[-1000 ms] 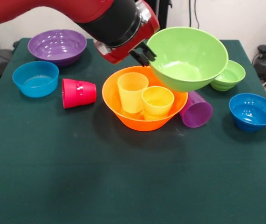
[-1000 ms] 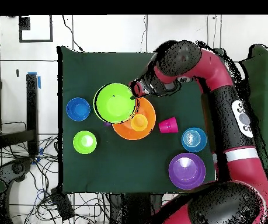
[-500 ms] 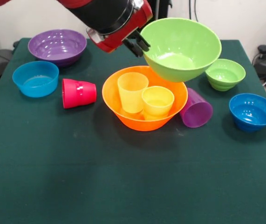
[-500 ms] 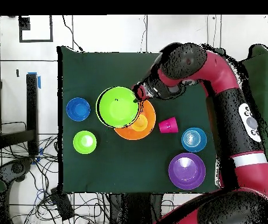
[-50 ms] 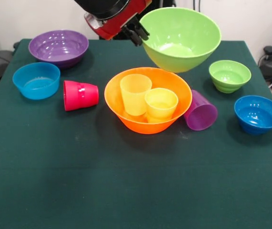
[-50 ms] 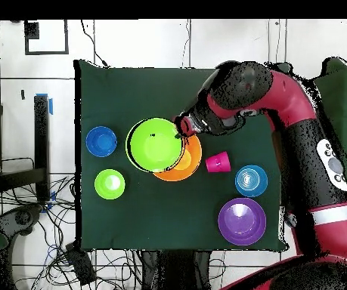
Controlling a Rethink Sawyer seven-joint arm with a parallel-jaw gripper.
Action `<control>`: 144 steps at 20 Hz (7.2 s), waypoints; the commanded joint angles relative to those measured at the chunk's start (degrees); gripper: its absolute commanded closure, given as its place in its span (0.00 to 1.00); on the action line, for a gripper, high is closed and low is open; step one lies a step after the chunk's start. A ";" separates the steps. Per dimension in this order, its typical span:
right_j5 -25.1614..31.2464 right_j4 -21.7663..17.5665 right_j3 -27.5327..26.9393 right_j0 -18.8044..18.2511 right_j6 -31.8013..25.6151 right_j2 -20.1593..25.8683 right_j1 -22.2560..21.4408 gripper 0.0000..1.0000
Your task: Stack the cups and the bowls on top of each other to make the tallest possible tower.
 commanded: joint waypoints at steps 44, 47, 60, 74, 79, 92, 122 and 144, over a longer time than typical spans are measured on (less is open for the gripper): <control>-1.77 -10.95 -1.94 -3.10 -23.04 2.69 6.69 1.00; -1.20 -11.06 -2.50 -3.29 -23.56 2.93 6.89 1.00; 2.16 -10.64 -4.85 -3.34 -25.22 3.12 6.35 1.00; 3.48 -10.24 -6.46 -2.69 -25.10 3.12 6.14 1.00; 1.74 -10.94 -5.90 -2.65 -25.36 2.73 7.32 1.00; -3.68 -13.64 -4.81 -3.08 -26.37 2.12 11.48 1.00; -2.67 -14.94 -3.81 -4.78 -26.91 3.18 11.47 1.00; -7.16 -16.63 -3.89 -4.40 -27.00 2.31 14.40 1.00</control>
